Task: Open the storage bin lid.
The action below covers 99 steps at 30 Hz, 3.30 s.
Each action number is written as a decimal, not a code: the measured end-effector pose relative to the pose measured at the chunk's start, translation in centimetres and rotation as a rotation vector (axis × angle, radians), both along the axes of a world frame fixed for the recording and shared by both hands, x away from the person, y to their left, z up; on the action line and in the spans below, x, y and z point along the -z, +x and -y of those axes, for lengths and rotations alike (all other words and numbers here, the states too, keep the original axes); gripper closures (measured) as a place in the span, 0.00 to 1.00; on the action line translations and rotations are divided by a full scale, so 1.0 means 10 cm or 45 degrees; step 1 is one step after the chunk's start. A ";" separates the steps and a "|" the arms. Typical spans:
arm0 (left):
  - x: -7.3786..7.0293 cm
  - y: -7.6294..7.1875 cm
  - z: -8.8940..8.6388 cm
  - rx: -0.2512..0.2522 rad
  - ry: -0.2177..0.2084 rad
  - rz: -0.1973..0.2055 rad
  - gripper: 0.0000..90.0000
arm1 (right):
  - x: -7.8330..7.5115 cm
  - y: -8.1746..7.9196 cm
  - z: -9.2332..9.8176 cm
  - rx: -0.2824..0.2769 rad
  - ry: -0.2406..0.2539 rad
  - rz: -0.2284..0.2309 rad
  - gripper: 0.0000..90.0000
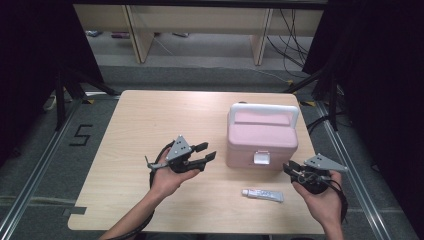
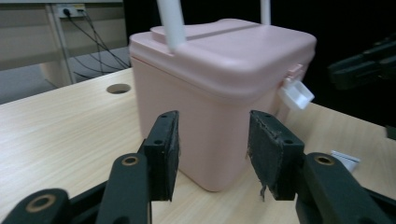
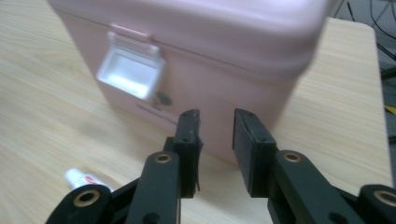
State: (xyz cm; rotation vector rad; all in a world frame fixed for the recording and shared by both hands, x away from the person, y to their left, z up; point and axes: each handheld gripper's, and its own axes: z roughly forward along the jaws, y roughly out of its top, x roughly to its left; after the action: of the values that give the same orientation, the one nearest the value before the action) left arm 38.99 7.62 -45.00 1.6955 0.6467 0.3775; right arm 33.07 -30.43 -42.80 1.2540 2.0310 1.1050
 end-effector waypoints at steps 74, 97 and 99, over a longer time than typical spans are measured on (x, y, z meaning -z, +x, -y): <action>0.18 0.13 1.43 0.349 0.123 0.185 0.99 | -0.58 1.09 0.07 0.269 0.102 0.085 0.64; 0.21 0.17 1.45 0.340 0.104 0.177 1.00 | -0.52 1.20 0.02 0.326 0.101 0.077 0.76; 0.21 0.17 1.45 0.343 0.105 0.178 1.00 | -0.52 1.22 0.01 0.329 0.092 0.088 0.77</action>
State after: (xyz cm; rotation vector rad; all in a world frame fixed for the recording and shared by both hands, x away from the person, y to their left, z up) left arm 40.74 -6.85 -47.14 1.7895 0.2984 0.3302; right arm 45.22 -30.55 -37.63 1.4464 1.7343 1.0888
